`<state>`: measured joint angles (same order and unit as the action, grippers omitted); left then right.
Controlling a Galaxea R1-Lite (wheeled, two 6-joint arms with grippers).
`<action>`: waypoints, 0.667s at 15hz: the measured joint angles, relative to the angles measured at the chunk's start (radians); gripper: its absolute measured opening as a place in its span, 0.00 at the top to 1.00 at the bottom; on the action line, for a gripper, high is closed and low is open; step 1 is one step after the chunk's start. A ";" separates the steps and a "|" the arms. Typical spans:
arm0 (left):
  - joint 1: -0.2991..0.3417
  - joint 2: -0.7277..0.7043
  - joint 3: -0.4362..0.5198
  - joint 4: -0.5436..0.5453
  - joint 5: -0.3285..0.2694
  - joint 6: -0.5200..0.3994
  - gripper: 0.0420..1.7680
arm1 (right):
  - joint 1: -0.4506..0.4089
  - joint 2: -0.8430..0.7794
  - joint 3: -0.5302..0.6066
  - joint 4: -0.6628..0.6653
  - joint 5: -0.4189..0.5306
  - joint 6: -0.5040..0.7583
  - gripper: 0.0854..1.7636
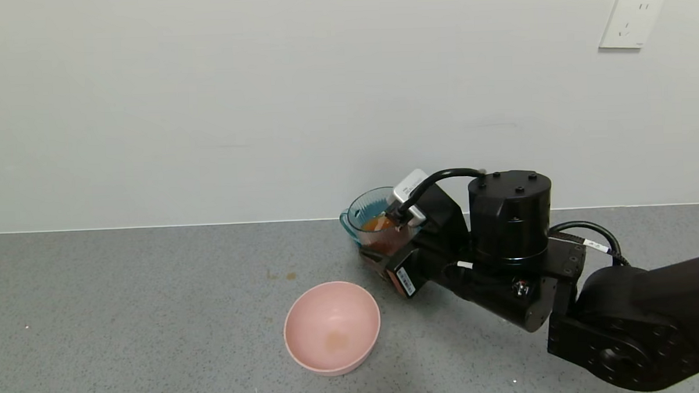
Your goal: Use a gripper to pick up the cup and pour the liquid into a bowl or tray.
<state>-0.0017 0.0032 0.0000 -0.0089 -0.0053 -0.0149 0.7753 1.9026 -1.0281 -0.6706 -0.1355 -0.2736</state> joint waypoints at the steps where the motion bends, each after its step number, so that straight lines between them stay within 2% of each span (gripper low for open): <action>1: 0.000 0.000 0.000 0.000 0.000 0.000 0.03 | 0.004 -0.001 0.000 0.041 0.000 -0.001 0.26; 4: 0.000 0.000 0.000 0.000 0.000 0.000 0.03 | 0.000 -0.012 -0.025 0.183 0.016 0.001 0.26; 10: 0.000 0.000 0.000 0.000 0.000 0.000 0.03 | 0.004 -0.020 -0.048 0.259 0.010 -0.009 0.26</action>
<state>-0.0017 0.0032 0.0000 -0.0089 -0.0051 -0.0149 0.7794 1.8830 -1.0757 -0.4117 -0.1260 -0.2828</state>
